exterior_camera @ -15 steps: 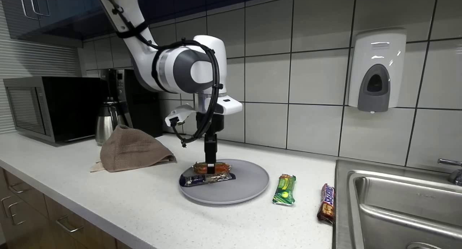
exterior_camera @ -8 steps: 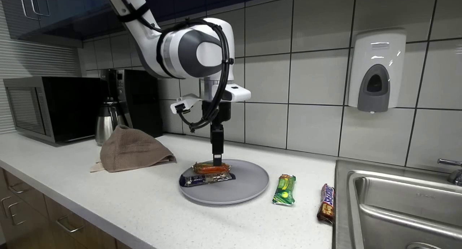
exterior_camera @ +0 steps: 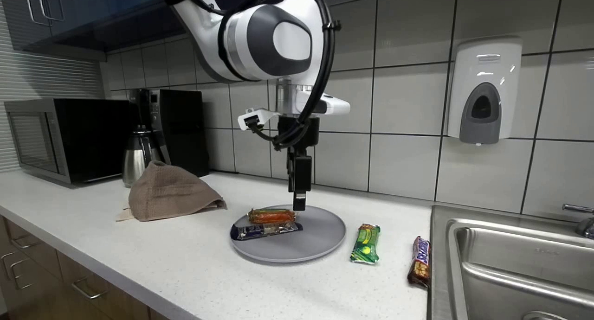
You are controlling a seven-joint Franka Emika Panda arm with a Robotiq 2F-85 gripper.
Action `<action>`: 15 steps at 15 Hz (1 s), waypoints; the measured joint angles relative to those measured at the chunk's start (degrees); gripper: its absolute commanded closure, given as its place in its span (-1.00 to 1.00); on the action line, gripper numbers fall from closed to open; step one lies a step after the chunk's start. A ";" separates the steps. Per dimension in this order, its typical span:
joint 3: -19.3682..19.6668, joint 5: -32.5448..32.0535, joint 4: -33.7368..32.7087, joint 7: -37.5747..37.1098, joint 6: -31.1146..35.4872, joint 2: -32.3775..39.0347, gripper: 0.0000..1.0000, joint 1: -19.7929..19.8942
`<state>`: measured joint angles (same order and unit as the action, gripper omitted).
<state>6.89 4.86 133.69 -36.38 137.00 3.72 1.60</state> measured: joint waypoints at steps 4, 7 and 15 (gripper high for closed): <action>1.01 -0.89 -0.49 1.99 -1.82 -0.32 -1.00 1.62; 1.49 -1.51 -1.56 3.50 -3.73 -0.29 -1.00 2.27; 3.50 -4.77 -7.31 7.96 -9.24 1.11 -1.00 4.39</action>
<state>10.39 0.09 126.38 -28.42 127.76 4.83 5.99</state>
